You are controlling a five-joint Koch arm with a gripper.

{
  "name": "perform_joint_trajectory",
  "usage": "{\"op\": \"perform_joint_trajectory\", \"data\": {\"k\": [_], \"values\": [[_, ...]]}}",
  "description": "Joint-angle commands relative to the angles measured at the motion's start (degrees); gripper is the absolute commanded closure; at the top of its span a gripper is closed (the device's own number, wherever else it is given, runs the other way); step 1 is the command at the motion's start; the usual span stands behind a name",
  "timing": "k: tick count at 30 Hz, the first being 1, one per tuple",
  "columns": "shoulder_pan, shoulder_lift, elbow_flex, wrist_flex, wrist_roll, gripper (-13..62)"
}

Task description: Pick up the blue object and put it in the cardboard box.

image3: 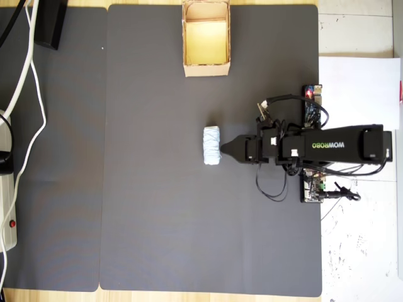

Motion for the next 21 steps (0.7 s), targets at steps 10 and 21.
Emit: {"op": "perform_joint_trajectory", "data": {"k": [10,21], "values": [[2.02,5.19,-7.03,-2.20,1.67,15.4],[0.53,4.66,-19.16,19.69,1.85,15.6]]}}
